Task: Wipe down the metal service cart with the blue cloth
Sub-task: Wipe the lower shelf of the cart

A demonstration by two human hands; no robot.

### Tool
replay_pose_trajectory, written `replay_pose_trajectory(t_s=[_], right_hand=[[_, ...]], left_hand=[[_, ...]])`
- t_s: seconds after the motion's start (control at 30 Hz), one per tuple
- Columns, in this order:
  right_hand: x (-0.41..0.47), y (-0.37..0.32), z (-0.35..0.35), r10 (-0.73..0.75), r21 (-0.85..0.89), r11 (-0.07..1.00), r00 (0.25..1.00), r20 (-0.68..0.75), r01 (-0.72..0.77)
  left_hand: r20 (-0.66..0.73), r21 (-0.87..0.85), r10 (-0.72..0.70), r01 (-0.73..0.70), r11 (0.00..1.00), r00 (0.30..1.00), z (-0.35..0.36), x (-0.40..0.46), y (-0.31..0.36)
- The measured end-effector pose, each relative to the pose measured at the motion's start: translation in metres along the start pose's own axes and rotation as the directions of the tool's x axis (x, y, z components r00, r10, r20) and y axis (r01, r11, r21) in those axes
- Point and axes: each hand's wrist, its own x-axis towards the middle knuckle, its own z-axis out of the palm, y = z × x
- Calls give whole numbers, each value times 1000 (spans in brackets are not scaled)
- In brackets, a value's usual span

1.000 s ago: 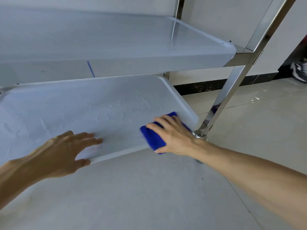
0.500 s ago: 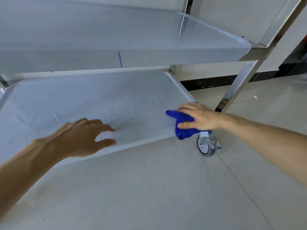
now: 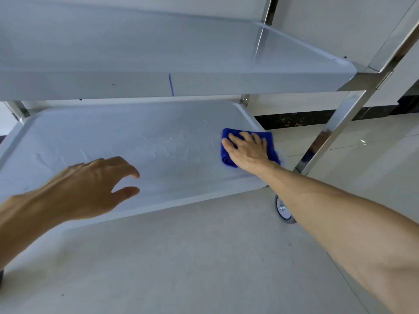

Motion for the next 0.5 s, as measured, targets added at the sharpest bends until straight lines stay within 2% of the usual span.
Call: replay_pose_trajectory(t_s=[0.07, 0.13, 0.23, 0.3, 0.4, 0.5], right_hand=[[5, -33, 4, -195, 82, 977, 980, -36, 198], [-4, -64, 13, -393, 191, 889, 907, -150, 416], [-37, -85, 28, -565, 235, 774, 808, -165, 589], [-47, -81, 29, -592, 231, 755, 790, -162, 613], [-55, -55, 14, -538, 223, 784, 814, -220, 579], [-50, -16, 4, -486, 130, 844, 844, -228, 521]], left_hand=[[-9, 13, -33, 34, 999, 999, 4, 1, -11], [-34, 29, -68, 69, 997, 997, 4, 8, -19], [-42, 27, -102, 103, 994, 994, 3, 18, -26], [-16, 20, -138, 138, 990, 990, -3, 21, -23], [14, -24, -178, 178, 984, 984, -6, 18, -12], [36, -16, -154, 155, 988, 987, 0, 17, -2]])
